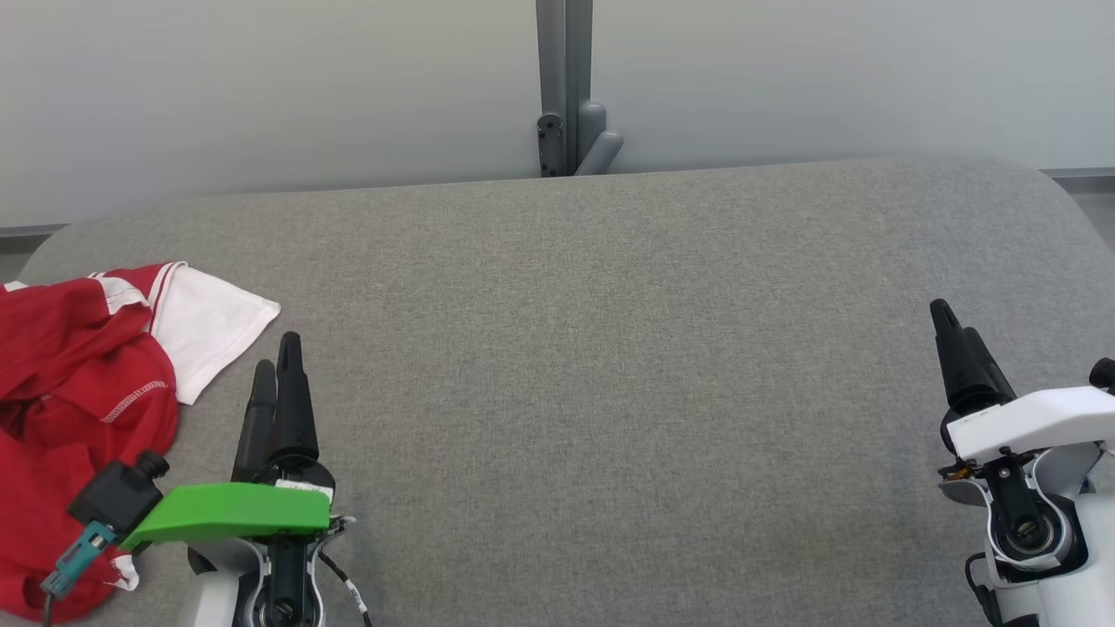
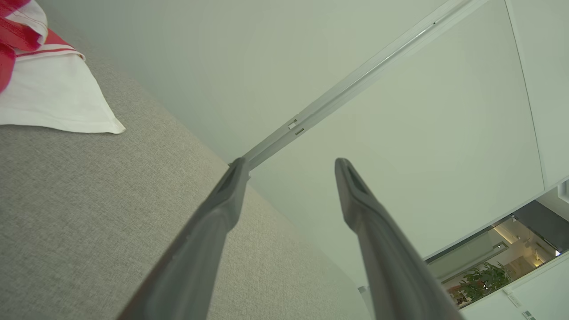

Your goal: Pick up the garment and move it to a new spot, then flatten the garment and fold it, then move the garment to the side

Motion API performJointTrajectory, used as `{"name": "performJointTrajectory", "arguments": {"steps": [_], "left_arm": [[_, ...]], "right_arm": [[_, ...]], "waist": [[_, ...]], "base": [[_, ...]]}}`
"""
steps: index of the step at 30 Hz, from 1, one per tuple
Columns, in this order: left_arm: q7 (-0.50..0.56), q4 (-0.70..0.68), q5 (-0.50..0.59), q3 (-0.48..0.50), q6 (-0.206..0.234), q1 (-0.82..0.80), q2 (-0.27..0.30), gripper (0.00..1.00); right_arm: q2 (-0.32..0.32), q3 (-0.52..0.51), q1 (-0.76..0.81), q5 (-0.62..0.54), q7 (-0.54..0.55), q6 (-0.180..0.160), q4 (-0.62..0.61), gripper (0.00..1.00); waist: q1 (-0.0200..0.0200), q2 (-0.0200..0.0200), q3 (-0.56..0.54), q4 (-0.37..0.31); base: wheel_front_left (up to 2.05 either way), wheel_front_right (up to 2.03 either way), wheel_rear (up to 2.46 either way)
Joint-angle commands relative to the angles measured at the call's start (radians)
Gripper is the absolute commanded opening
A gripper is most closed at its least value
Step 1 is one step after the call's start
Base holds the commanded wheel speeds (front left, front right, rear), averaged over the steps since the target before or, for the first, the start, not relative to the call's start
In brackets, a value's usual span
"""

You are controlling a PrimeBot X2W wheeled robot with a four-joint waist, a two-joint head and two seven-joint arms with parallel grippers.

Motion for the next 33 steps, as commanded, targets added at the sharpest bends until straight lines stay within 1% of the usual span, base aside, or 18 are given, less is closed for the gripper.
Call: {"name": "performJointTrajectory", "arguments": {"steps": [1, 6, 12, 23, 33], "left_arm": [[-0.005, -0.02, 0.047, 0.0, 0.0, -0.035, 0.009, 1.0], [-0.012, -0.025, 0.164, -0.007, 0.004, -0.035, 0.018, 1.0], [-0.018, -0.015, 0.275, -0.015, 0.012, -0.034, 0.023, 1.0], [-0.031, 0.006, 0.424, -0.02, 0.018, -0.038, 0.03, 1.0], [-0.04, 0.04, 0.544, -0.028, 0.027, -0.04, 0.035, 1.0]], "right_arm": [[-0.017, 0.009, -0.006, -0.041, -0.013, 0.0, -0.026, 1.0], [-0.023, 0.032, 0.002, -0.141, -0.042, 0.0, -0.04, 1.0], [-0.025, 0.053, 0.015, -0.235, -0.075, 0.001, -0.049, 1.0], [-0.029, 0.087, 0.028, -0.386, -0.129, 0.001, -0.062, 1.0], [-0.028, 0.118, 0.037, -0.497, -0.174, 0.001, -0.048, 1.0]], "waist": [[0.0, 0.0, 0.0, 0.0], [0.0, 0.0, -0.002, 0.001], [0.0, 0.0, -0.007, 0.001], [0.0, 0.0, -0.012, 0.001], [0.0, 0.0, -0.015, 0.0]], "base": [[0.0, 0.0, 0.0], [0.0, 0.0, 0.0], [0.0, 0.0, 0.0], [0.0, 0.0, 0.0], [0.0, 0.0, 0.0]]}}
